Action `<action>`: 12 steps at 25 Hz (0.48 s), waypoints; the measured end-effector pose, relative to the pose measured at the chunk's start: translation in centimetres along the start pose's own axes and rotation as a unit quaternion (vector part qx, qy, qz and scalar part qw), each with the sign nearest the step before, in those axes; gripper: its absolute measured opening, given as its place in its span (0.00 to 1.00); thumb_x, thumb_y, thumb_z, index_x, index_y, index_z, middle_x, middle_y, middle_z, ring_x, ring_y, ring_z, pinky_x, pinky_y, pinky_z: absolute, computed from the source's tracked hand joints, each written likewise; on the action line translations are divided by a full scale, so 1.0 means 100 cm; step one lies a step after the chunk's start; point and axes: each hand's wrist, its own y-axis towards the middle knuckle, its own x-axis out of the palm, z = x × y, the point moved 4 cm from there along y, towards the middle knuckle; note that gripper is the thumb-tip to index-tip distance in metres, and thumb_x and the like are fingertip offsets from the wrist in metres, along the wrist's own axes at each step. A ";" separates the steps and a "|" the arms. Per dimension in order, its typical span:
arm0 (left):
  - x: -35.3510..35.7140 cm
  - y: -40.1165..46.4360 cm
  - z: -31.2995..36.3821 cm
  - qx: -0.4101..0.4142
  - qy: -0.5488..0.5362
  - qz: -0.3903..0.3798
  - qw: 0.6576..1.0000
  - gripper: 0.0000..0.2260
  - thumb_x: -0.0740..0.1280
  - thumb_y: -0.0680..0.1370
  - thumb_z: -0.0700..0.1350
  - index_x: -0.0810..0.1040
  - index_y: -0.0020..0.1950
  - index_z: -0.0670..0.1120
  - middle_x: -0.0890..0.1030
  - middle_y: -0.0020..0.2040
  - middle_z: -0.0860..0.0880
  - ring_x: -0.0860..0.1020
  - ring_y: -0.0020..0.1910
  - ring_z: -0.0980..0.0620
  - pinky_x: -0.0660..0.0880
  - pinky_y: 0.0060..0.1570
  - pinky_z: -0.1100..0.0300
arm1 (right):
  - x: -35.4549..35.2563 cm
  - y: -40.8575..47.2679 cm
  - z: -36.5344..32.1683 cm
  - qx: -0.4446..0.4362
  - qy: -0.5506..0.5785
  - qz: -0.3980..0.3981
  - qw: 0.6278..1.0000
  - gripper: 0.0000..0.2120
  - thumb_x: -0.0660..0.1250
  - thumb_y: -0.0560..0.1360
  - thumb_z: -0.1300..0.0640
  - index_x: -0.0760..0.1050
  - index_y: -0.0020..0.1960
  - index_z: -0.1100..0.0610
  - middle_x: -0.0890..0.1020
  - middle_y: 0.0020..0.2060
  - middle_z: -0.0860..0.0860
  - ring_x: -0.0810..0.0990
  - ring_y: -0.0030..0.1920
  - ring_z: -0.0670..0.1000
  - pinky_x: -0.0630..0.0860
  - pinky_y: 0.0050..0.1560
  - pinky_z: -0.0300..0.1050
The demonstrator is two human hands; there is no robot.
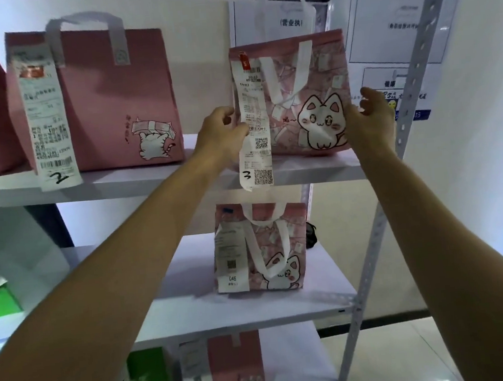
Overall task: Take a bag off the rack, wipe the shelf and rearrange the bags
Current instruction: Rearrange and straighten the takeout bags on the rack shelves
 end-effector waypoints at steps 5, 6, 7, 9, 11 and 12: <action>-0.007 -0.038 0.004 0.024 0.018 0.027 0.999 0.17 0.65 0.79 0.41 0.72 0.68 0.47 0.75 0.64 0.51 0.78 0.56 0.56 0.75 0.50 0.66 | -0.018 -0.036 0.006 -0.058 0.015 -0.007 0.998 0.21 0.64 0.81 0.52 0.71 0.73 0.50 0.79 0.64 0.46 0.76 0.59 0.41 0.71 0.55 0.30; -0.008 -0.049 0.004 0.027 0.010 0.026 0.999 0.16 0.65 0.79 0.40 0.73 0.67 0.46 0.75 0.63 0.52 0.78 0.51 0.59 0.76 0.43 0.71 | -0.018 -0.044 0.011 -0.066 0.019 -0.015 0.998 0.20 0.64 0.81 0.52 0.72 0.72 0.49 0.80 0.64 0.44 0.75 0.59 0.40 0.69 0.52 0.25; -0.009 -0.060 0.003 0.033 0.007 0.025 0.999 0.15 0.64 0.79 0.39 0.73 0.66 0.46 0.75 0.61 0.52 0.78 0.48 0.60 0.75 0.38 0.73 | -0.017 -0.052 0.015 -0.070 0.023 -0.020 0.997 0.19 0.64 0.80 0.52 0.73 0.71 0.48 0.80 0.63 0.43 0.75 0.60 0.40 0.68 0.52 0.24; -0.009 -0.079 0.000 0.039 0.013 0.026 0.999 0.14 0.65 0.79 0.39 0.74 0.65 0.46 0.76 0.60 0.52 0.78 0.51 0.58 0.78 0.43 0.70 | -0.014 -0.066 0.027 -0.073 0.017 -0.027 0.997 0.20 0.64 0.80 0.51 0.72 0.71 0.46 0.79 0.64 0.42 0.76 0.63 0.42 0.73 0.60 0.35; -0.011 -0.096 -0.008 0.030 0.021 0.030 0.999 0.14 0.66 0.79 0.40 0.74 0.65 0.47 0.76 0.64 0.51 0.77 0.58 0.53 0.78 0.53 0.62 | -0.010 -0.085 0.038 -0.086 0.014 -0.029 0.996 0.20 0.63 0.79 0.52 0.72 0.71 0.46 0.78 0.66 0.43 0.75 0.66 0.44 0.73 0.68 0.49; -0.013 -0.105 -0.012 0.024 0.027 0.031 0.999 0.14 0.67 0.79 0.41 0.74 0.64 0.47 0.76 0.65 0.50 0.76 0.59 0.52 0.76 0.55 0.62 | -0.007 -0.095 0.043 -0.093 0.017 -0.034 0.995 0.20 0.63 0.79 0.53 0.72 0.71 0.46 0.78 0.67 0.44 0.74 0.67 0.45 0.72 0.69 0.52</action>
